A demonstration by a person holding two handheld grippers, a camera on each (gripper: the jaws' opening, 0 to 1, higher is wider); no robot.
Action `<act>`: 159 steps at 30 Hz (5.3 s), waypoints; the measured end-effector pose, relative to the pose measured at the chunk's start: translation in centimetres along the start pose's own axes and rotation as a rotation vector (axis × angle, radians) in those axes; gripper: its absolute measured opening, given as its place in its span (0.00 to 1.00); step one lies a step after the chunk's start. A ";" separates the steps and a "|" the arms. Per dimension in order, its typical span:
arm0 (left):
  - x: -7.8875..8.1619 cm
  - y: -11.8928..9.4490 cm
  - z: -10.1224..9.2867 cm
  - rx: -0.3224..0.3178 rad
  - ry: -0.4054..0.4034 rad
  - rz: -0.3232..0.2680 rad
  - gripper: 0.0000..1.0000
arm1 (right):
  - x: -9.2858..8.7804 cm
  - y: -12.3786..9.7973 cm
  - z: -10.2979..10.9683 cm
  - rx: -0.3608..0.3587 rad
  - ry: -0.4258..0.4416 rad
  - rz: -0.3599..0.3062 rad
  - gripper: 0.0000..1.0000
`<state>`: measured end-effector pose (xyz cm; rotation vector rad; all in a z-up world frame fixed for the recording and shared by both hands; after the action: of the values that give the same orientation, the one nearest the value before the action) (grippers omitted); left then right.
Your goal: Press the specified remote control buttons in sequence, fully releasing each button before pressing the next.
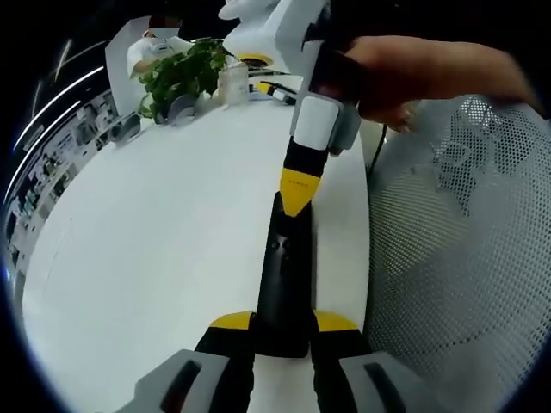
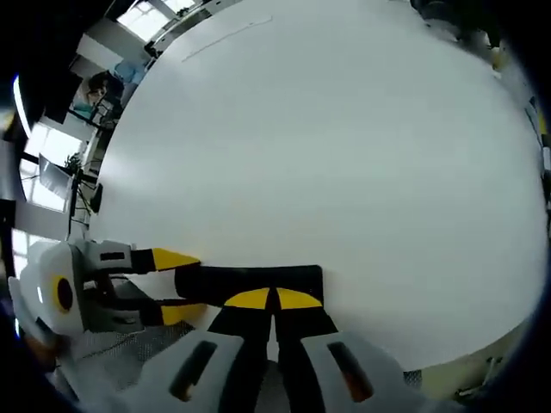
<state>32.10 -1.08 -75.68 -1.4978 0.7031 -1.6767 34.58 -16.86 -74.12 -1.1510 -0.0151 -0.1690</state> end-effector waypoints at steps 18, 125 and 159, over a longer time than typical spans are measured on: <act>0.2 0.1 -0.4 -0.019 0.014 -0.005 0.24 | 0.0 0.1 -0.6 0.164 0.189 -0.011 0.00; 0.4 0.3 0.0 -0.041 0.018 -0.006 0.25 | -0.7 0.5 -0.4 0.174 0.124 0.059 0.00; 0.4 0.2 0.0 -0.042 0.019 -0.010 0.25 | -0.8 -0.2 -1.2 0.090 0.187 0.122 0.00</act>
<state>32.13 -1.52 -75.66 -1.5182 0.7466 -1.6957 33.64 -17.97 -74.50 -1.0390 0.2110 -0.1651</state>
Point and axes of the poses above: the point that each gripper's makers call its tool centre point, and the gripper's own axes: y roughly forward along the fingers, z roughly to its left, x roughly out of its top, the point moved 9 cm from there along -y, roughly backward along the fingers, and after that the axes turned 14 degrees about y, right-handed, at the moved point
